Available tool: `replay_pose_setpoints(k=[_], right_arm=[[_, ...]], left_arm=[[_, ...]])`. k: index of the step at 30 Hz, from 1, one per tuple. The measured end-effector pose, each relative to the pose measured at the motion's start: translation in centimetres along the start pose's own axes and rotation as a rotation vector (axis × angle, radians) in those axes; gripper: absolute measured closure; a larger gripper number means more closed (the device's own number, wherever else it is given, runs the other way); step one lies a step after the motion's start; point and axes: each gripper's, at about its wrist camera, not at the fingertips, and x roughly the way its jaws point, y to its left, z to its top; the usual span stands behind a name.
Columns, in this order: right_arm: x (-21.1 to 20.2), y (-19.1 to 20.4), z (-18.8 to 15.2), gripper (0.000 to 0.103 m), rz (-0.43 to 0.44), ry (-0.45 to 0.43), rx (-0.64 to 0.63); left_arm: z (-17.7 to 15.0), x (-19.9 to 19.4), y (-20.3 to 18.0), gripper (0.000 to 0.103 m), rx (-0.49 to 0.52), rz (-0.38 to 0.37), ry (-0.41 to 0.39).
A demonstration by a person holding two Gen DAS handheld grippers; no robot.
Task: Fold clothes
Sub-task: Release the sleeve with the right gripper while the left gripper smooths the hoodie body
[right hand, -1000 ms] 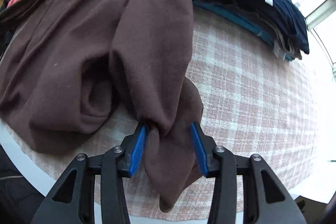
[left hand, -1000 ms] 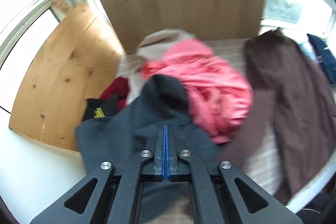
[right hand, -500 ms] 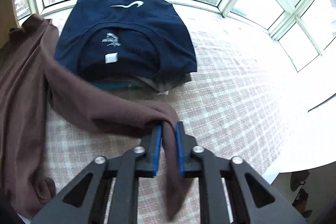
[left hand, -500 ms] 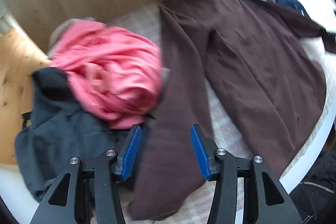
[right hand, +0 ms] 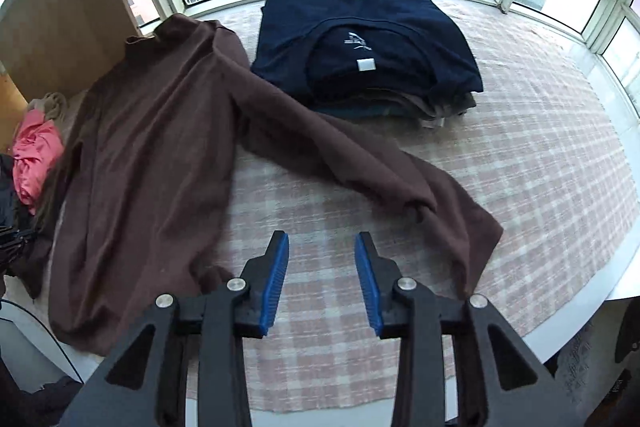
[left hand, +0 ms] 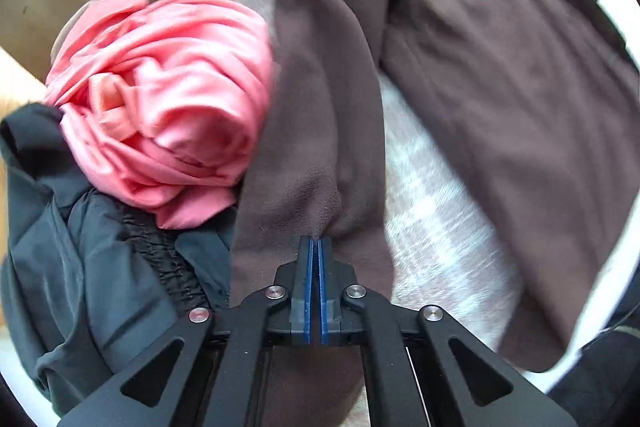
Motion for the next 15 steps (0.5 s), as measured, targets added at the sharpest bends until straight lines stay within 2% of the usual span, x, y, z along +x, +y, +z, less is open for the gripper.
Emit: replay_pose_setpoints(k=[5,8,13,14,15], right_arm=[[0.1,2.0,-1.3,0.069,0.012,0.025,-0.016],[0.8,2.6,-1.4,0.069,0.033,0.047,-0.016],[2.3,4.2,-1.9,0.069,0.056,0.088,-0.052],[2.6,4.5,-2.1,0.069,0.066,0.098,-0.057],[2.9,4.8,-2.3,0.069,0.078,0.108,-0.061]], left_arm=[[0.6,-5.2,4.4,0.101,-0.148,-0.108,-0.114],[1.0,-8.6,9.1,0.101,-0.280,-0.156,-0.211],[2.1,-12.0,17.8,0.101,-0.441,-0.109,-0.334],[2.4,-11.3,19.3,0.101,-0.456,-0.047,-0.316],[2.7,-9.9,20.5,0.101,-0.466,-0.012,-0.267]])
